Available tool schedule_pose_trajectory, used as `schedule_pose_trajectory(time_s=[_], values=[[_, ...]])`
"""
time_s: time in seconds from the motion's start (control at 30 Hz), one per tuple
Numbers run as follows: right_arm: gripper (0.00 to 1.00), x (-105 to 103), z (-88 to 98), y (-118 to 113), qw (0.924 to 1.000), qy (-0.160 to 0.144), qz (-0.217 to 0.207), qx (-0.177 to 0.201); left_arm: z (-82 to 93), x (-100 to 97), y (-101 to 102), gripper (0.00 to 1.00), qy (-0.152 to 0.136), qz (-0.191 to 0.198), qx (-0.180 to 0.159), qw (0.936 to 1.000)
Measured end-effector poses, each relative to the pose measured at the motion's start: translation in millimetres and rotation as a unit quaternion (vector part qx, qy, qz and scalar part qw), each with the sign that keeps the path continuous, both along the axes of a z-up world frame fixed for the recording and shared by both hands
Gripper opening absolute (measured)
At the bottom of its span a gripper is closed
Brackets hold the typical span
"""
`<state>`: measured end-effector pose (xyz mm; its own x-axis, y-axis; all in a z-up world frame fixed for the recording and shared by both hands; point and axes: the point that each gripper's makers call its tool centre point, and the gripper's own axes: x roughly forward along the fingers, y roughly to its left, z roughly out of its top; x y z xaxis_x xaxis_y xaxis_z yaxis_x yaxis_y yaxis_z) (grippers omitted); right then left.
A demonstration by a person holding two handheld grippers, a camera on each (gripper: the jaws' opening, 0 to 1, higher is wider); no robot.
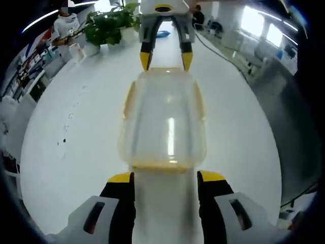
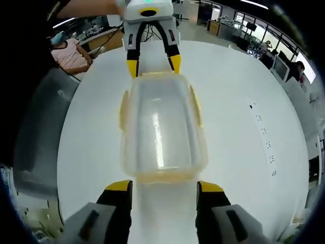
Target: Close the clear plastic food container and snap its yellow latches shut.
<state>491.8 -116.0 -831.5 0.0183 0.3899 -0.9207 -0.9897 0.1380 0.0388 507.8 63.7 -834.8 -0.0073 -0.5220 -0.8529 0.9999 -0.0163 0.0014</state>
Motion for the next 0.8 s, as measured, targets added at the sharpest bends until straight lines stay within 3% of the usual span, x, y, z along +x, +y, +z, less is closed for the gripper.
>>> schedule_pose_trajectory(time_s=[0.1, 0.17, 0.3, 0.37, 0.47, 0.53, 0.6, 0.8], values=[[0.49, -2, 7.1, 4, 0.9997, -0.001, -0.004, 0.022, 8.3, 3.1, 2, 0.47, -0.002, 0.015, -0.018, 0.9997], [0.43, 2, 17.1, 13, 0.9982, -0.021, -0.005, 0.057, 20.5, 4.5, -3, 0.45, 0.001, 0.028, -0.050, 0.9984], [0.37, 1, 32.6, 34, 0.9929, -0.021, -0.026, 0.114, 33.8, 6.9, -5, 0.42, -0.003, 0.036, -0.077, 0.9964], [0.32, 4, 33.7, 38, 0.9921, -0.034, -0.026, 0.118, 32.8, 8.7, -3, 0.38, 0.005, 0.045, -0.085, 0.9953], [0.33, 1, 33.3, 43, 0.9918, -0.027, -0.026, 0.122, 34.9, 9.0, -4, 0.36, 0.011, 0.054, -0.094, 0.9940], [0.32, 0, 30.0, 42, 0.9928, -0.026, -0.021, 0.115, 33.6, 10.7, -1, 0.33, -0.016, 0.037, -0.073, 0.9965], [0.32, 1, 25.9, 43, 0.9936, -0.025, -0.017, 0.109, 37.5, 7.6, -10, 0.35, 0.001, 0.047, -0.092, 0.9947], [0.32, 2, 29.5, 62, 0.9924, -0.028, -0.008, 0.119, 43.0, 4.2, -36, 0.36, 0.006, 0.044, -0.114, 0.9925]])
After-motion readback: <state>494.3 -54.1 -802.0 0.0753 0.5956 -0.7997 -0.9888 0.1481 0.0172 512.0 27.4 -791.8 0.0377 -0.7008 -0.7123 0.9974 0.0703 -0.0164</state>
